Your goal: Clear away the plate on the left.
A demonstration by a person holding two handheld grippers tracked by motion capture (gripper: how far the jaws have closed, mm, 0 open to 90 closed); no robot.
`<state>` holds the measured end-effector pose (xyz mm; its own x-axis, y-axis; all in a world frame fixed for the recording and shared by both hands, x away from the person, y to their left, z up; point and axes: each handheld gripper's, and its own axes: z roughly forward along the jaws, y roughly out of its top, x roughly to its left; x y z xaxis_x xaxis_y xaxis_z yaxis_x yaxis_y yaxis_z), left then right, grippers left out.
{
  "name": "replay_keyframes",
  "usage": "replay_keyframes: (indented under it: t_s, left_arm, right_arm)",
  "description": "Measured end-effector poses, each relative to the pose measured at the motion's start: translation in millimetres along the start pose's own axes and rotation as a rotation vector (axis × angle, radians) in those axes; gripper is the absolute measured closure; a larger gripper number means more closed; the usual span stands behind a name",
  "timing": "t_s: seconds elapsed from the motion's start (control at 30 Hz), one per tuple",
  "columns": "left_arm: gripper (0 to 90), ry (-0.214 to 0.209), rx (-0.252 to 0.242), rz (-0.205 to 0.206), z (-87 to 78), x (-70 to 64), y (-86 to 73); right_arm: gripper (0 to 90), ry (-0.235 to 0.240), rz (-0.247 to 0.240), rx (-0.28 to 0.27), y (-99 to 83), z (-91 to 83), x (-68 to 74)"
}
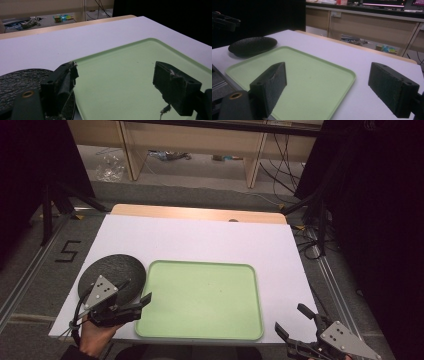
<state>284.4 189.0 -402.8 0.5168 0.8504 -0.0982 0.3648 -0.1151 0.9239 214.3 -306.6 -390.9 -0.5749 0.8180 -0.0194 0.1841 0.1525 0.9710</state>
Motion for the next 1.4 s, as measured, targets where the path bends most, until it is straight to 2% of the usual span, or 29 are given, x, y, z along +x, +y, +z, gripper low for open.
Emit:
replay_keyframes:
  t_s: [0.07,0.13,0.17,0.2,0.23,0.27,0.3,0.37,0.83,0.9,0.93,0.97,1.1,1.2,1.27,1.4]
  left_arm:
    - [17.7,0.003,0.004,-0.004,0.2,0.3,-0.1]
    - [17.7,0.004,0.004,-0.004,0.5,0.4,-0.2]
    - [17.7,0.002,0.007,-0.003,0.5,0.6,-0.1]
    - [17.6,0.002,0.009,-0.02,1.4,-0.2,-0.6]
    - [17.5,0.002,0.009,-0.02,1.4,-0.2,-0.6]
    - [17.5,0.004,0.01,-0.02,1.7,-0.2,-0.6]
    - [17.5,0.001,0.014,-0.002,1.7,0.8,-0.2]
    - [17.5,0.001,0.015,-0.003,1.9,0.9,-0.3]
    - [17.2,0.026,0.019,-0.025,6.3,11.5,1.6]
    - [17.2,0.041,0.02,-0.028,7.3,16.4,2.7]
    - [17.3,0.061,0.022,-0.036,8.7,23.1,3.0]
    - [17.3,0.061,0.022,-0.036,8.7,23.1,3.0]
    - [17.8,0.099,0.028,-0.08,9.9,42.4,1.8]
    - [17.8,0.127,0.053,-0.124,13.7,58.2,-0.5]
    - [17.6,0.105,0.088,-0.159,19.4,69.7,-3.1]
    - [17.6,0.126,0.154,-0.157,35.4,82.2,-6.9]
  right_arm:
    - [15.9,0.001,-0.005,0.022,0.5,-1.1,-0.1]
    - [15.9,0.003,-0.005,0.02,0.5,-0.8,0.0]
    - [15.9,0.002,-0.002,0.001,-0.1,0.3,0.2]
    - [15.9,0.004,-0.001,0.005,0.0,0.2,0.2]
    - [15.9,0.004,-0.001,0.005,0.0,0.2,0.2]
    - [15.9,-0.003,-0.023,-0.007,0.0,0.8,-1.1]
    - [15.9,-0.003,-0.024,-0.007,0.0,0.8,-1.0]
    - [16.0,-0.009,-0.025,0.003,0.2,0.2,-0.8]
    - [16.1,0.002,-0.012,0.022,-0.2,0.3,0.8]
    - [16.1,0.015,-0.01,0.011,-0.7,1.4,0.7]
    - [16.1,0.017,-0.009,0.011,-0.9,1.9,0.8]
    - [16.1,0.017,-0.009,0.011,-0.9,1.9,0.8]
    - [16.2,0.018,-0.009,0.012,-0.8,1.9,1.0]
    - [16.2,0.011,-0.026,0.004,-0.8,2.6,0.2]
    - [16.2,0.009,-0.025,0.002,-0.7,2.6,0.9]
    - [16.2,0.012,-0.013,0.023,-0.3,1.5,2.0]
